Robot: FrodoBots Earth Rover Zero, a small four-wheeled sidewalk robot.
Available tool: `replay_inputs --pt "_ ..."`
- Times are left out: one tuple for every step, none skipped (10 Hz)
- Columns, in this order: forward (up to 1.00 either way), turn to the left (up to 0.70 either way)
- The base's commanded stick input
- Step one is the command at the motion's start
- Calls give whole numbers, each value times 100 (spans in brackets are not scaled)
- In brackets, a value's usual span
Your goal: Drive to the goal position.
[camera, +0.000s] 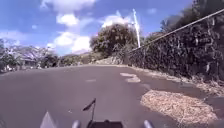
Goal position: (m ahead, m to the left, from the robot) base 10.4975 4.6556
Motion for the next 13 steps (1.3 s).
replay_inputs --pt "70 0" --pt "70 0" --pt "70 0" --pt "70 0" --pt "70 0" --pt "70 0" --pt "70 0" --pt "70 0" --pt "70 0" --pt "70 0" --pt "70 0" --pt "70 0" --pt "70 0"
